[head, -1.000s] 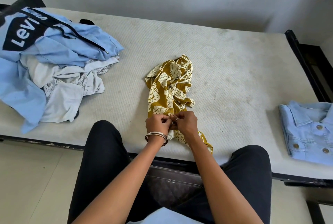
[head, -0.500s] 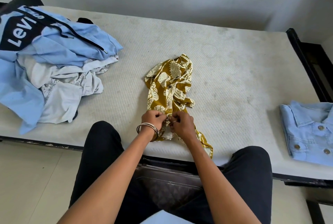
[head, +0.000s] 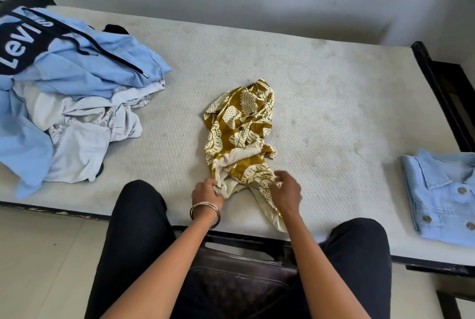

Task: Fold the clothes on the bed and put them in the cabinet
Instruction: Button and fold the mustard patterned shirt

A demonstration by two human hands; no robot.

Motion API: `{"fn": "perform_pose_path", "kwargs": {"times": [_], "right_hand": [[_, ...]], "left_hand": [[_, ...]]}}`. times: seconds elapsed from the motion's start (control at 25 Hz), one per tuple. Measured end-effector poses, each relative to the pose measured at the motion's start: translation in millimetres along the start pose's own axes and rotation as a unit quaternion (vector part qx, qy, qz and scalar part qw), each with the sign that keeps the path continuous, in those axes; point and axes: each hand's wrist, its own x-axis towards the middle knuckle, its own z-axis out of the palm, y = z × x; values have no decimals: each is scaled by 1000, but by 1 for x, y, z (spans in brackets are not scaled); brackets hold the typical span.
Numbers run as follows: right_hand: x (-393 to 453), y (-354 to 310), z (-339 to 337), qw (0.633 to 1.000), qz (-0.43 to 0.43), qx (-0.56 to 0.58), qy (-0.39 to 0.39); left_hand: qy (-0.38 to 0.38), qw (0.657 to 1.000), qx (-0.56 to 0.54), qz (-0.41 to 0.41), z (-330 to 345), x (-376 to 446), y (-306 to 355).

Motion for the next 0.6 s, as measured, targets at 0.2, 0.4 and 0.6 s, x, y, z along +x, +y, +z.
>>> {"fn": "perform_pose_path", "kwargs": {"times": [0.2,0.4,0.6], "right_hand": [[-6,41,5,954,5,-290,-74],[13,19,-8,998,-29,-60,23],[47,-43,-61,926,38,353,131]], "left_hand": [[57,991,-55,-111,16,9,17],[65,914,-299,-266,-8,49,43],[34,894,-415,-164,-79,93,80]]}}
